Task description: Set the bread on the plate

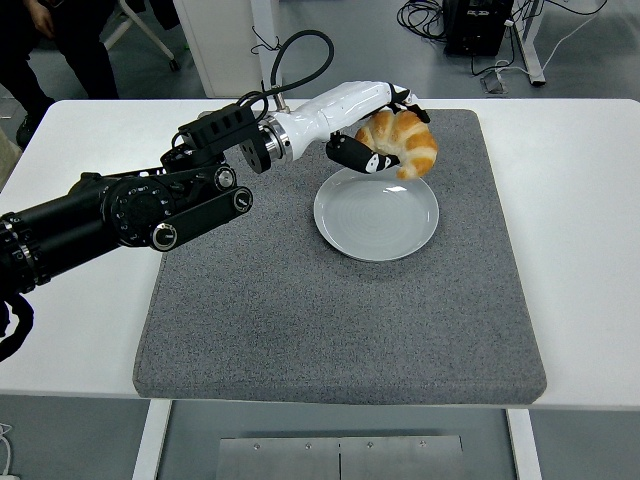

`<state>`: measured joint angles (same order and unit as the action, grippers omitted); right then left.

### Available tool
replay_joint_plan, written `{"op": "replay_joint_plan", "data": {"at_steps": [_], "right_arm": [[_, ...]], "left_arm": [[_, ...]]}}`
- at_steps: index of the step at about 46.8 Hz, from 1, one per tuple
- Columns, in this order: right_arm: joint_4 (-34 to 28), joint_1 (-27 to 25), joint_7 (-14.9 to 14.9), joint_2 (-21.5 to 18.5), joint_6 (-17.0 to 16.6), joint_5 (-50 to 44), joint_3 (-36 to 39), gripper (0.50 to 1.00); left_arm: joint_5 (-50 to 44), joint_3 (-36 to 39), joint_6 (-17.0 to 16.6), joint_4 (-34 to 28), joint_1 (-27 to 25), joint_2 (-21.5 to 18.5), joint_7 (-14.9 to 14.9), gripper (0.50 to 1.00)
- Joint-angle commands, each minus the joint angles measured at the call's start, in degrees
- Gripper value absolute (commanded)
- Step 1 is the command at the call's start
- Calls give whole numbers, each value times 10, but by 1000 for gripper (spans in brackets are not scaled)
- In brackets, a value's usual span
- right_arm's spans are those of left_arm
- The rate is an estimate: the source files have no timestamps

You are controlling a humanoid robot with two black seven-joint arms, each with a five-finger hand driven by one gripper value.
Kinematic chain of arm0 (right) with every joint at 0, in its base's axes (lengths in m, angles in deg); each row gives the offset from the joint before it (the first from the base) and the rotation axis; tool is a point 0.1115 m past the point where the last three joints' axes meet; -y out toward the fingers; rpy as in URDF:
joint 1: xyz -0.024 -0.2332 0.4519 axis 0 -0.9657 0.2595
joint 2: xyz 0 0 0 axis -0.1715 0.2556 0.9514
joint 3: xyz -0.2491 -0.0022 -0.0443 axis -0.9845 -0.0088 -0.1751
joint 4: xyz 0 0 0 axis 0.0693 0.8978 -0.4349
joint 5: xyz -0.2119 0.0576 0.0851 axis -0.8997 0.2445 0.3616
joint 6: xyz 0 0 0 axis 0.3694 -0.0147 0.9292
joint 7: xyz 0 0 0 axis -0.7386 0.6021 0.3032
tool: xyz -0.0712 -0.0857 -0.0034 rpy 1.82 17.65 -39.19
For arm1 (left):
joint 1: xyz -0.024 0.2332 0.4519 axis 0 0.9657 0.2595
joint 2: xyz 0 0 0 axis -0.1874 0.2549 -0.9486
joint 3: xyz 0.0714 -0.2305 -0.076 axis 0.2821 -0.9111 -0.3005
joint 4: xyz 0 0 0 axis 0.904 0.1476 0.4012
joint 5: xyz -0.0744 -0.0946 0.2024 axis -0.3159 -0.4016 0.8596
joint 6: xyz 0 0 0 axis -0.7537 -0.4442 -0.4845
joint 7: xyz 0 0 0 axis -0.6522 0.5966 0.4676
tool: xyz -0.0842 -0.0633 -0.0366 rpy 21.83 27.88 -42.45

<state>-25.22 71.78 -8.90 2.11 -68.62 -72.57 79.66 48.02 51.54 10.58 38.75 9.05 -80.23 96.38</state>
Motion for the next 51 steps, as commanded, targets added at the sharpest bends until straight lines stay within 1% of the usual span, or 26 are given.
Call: {"op": "replay_joint_plan", "data": {"at_steps": [1,8,15,20,30,40,51], "right_arm": [[0,0,0,0,0,0,0,1000],[0,0,0,0,0,0,0,1000],[0,0,0,0,0,0,0,1000],[0,0,0,0,0,0,0,1000],[0,0,0,0,0,0,0,1000],[0,0,0,0,0,0,0,1000],[0,0,0,0,0,0,0,1000]], "left_arm": [[0,0,-2,6,8,9,2,500],[-1,17,-4,33,16,30,4,500],[-2,41,-13,55,19,44,22,500],[-5,46,-14,61,20,47,23,500],[-8,57,-20,88,38,55,24,500],[-12,93,-37,92,46,56,33,500],[-11,98,-38,118,55,67,34,500]]}}
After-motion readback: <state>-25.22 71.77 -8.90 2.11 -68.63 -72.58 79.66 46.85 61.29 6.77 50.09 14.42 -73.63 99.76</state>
